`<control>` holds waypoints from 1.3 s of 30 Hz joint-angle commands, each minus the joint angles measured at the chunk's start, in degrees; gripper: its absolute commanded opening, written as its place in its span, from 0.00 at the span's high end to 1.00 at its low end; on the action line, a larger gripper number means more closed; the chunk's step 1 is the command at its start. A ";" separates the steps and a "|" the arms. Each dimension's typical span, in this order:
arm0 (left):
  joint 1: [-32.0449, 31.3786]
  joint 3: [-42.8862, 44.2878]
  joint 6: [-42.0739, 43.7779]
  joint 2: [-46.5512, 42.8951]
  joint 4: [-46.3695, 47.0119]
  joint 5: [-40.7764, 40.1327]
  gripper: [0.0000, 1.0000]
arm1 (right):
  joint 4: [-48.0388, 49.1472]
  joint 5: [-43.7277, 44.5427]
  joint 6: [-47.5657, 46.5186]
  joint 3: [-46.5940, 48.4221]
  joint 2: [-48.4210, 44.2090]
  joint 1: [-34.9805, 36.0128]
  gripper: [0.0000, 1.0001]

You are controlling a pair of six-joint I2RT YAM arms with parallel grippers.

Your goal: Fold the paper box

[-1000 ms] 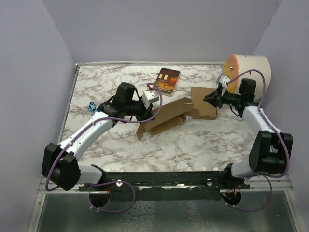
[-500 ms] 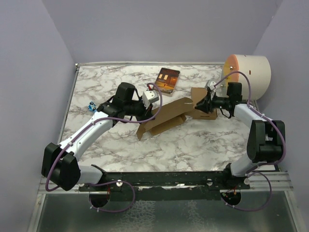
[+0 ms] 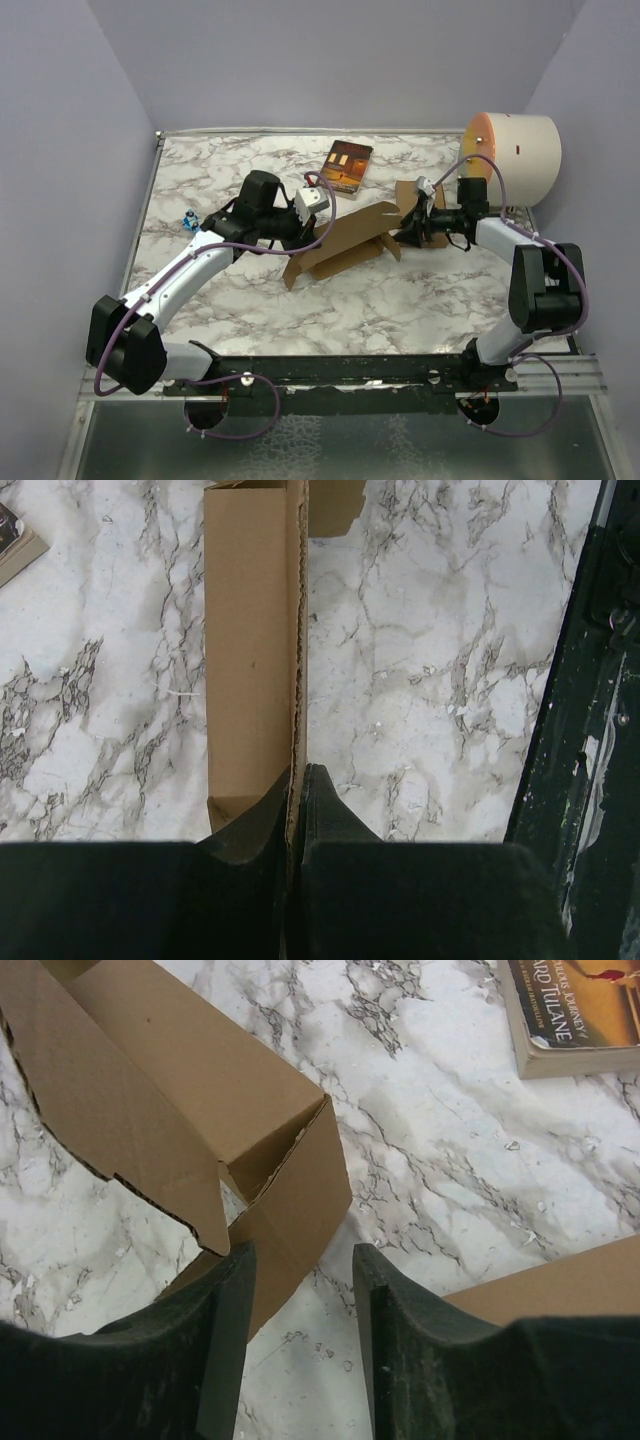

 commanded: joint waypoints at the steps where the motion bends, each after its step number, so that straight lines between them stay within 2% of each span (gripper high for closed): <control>1: 0.14 0.05 0.46 -1.04 -0.77 1.90 1.00 | 1.20 -3.05 2.15 -1.13 0.96 0.17 0.54; 13: 0.27 -0.43 0.43 -1.29 -0.42 2.66 1.00 | 9.67 -5.27 10.24 -4.42 2.50 0.34 0.51; 20: 0.62 -0.42 0.57 -1.06 -0.53 3.24 1.00 | 10.37 -5.46 10.92 -4.72 1.53 0.35 0.49; 31: 1.68 -0.33 0.57 -1.04 -0.42 4.71 1.00 | 18.81 -7.28 24.27 -7.07 1.35 0.44 0.46; 39: 2.12 -0.43 0.52 -0.92 -0.21 5.94 1.00 | 26.71 -2.36 32.94 -10.26 0.36 1.34 0.46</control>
